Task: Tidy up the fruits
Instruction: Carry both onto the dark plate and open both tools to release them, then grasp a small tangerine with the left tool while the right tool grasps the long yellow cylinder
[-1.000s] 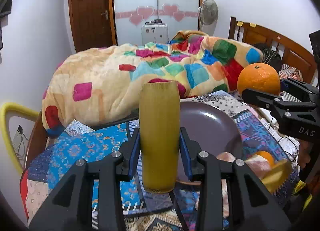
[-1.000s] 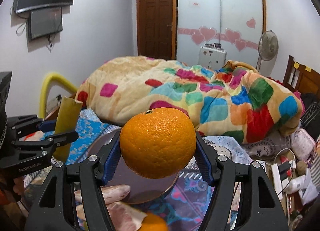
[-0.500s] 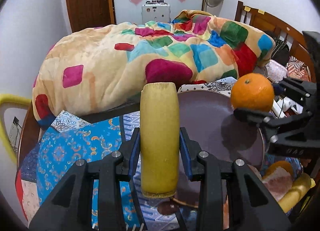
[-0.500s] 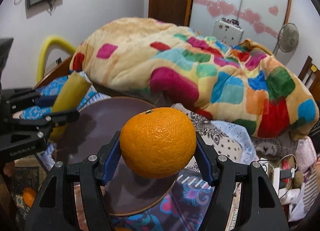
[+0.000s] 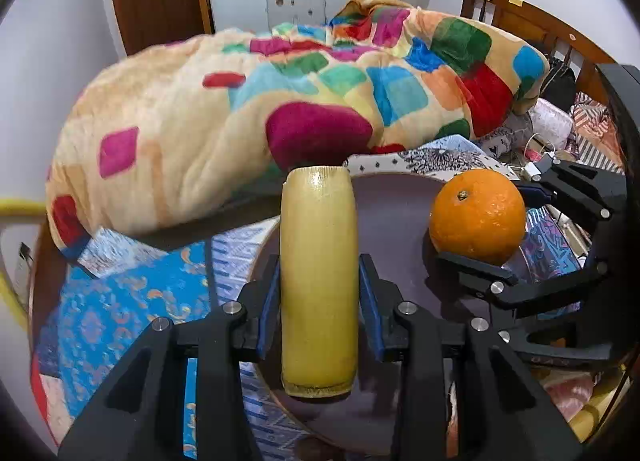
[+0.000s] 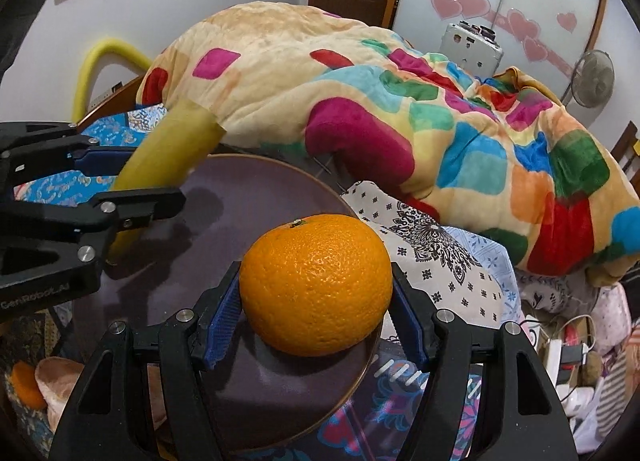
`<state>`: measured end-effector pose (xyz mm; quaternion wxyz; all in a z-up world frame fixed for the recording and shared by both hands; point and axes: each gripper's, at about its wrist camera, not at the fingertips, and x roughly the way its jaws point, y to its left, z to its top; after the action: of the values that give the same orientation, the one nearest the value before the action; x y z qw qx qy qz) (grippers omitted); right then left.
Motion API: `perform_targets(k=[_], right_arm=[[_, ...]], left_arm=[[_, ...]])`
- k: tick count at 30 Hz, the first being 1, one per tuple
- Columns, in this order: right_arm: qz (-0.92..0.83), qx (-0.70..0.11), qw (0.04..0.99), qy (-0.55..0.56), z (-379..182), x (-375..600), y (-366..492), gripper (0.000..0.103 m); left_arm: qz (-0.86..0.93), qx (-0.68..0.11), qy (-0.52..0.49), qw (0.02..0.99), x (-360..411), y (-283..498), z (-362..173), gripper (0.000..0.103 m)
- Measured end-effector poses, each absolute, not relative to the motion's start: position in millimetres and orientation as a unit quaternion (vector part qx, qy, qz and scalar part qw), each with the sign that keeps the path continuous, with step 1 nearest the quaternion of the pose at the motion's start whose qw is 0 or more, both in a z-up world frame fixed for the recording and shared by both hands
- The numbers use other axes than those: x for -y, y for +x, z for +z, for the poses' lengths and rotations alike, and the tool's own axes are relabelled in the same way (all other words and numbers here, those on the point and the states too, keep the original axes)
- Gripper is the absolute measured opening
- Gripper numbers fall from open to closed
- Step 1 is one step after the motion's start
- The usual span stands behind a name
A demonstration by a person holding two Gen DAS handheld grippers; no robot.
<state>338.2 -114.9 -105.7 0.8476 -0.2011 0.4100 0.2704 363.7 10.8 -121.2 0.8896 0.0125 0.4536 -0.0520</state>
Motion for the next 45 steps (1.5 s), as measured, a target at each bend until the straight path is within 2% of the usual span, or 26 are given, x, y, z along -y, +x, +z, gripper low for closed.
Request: perform_targets(k=[6,16,20,28,33,45], right_arm=[[0.272,-0.412,0.847,-0.195,-107,117,339,0.066],[0.263,-0.401,0.857,-0.191,-97,125,328,0.067],[0.262,-0.381,0.866,-0.190,-84,129,315,0.075],[0.256,-0.346,0.885,-0.178,-47,138,276,0.075],[0.250,-0.328,0.897,-0.160,-30,148,247,0.076],[0.235,-0.314,0.913,-0.108,-35,176,179,0.078]], left_arm=[[-0.047,-0.469,0.001,0.882,-12,366,-133,0.037],[-0.036,-0.423,0.024,0.905,-8,338,-98,0.039],[-0.036,-0.413,0.022,0.910,-10,322,-86,0.040],[-0.030,-0.387,0.018,0.921,-13,274,-58,0.040],[-0.029,-0.372,0.010,0.928,-13,238,-46,0.050],[-0.027,-0.383,0.011,0.923,-6,165,-73,0.051]])
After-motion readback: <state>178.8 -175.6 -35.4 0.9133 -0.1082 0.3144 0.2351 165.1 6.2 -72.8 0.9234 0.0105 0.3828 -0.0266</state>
